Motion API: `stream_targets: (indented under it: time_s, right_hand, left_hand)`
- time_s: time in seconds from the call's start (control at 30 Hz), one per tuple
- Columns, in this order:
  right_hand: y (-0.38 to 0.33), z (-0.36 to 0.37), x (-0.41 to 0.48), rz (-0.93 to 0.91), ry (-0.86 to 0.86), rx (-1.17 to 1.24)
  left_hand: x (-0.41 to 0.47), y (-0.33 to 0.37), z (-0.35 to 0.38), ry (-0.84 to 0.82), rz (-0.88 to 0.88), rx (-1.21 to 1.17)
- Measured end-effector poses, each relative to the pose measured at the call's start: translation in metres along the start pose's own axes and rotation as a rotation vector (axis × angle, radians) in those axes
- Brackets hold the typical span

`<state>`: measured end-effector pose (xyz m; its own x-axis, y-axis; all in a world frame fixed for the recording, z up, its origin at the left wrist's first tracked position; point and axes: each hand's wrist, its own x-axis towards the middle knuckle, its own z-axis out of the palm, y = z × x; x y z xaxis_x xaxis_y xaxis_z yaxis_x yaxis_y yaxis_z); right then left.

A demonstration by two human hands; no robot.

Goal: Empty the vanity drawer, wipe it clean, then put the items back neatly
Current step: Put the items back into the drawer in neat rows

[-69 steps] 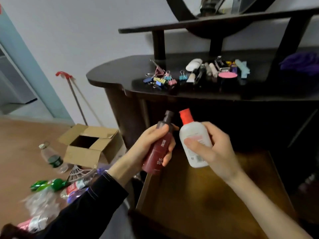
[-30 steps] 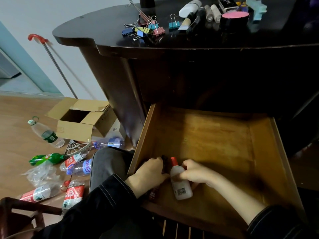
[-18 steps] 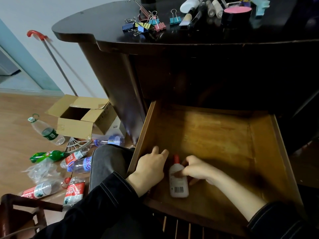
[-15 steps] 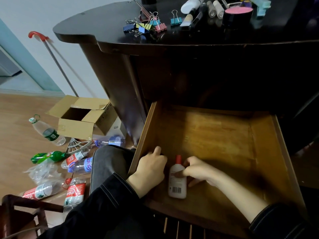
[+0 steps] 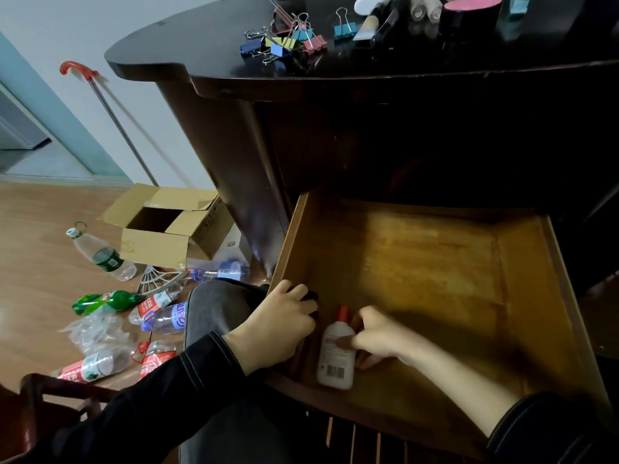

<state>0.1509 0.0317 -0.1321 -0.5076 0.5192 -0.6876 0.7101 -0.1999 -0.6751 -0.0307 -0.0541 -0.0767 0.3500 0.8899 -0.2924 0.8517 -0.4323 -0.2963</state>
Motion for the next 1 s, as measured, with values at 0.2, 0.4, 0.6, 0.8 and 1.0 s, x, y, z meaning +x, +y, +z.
stream_targets:
  time_s: [0.2, 0.4, 0.6, 0.8, 1.0]
  right_hand:
    - [-0.008, 0.010, -0.002, 0.013, -0.020, 0.060]
    - [-0.010, 0.007, -0.002, -0.020, -0.035, -0.084]
    - [-0.011, 0.000, -0.001, -0.045, -0.056, -0.132]
    - [-0.008, -0.013, -0.004, -0.055, -0.073, -0.123]
    - [-0.017, -0.004, 0.001, -0.047, -0.014, -0.226]
  left_hand:
    - [0.002, 0.002, 0.003, 0.023, -0.024, -0.028]
    - [0.004, 0.003, 0.005, 0.013, -0.050, -0.045]
    - [0.006, 0.002, 0.003, -0.012, -0.067, -0.047]
    - [0.011, 0.006, -0.003, -0.034, -0.076, -0.035]
    - [0.011, 0.006, -0.005, -0.038, -0.085, -0.039]
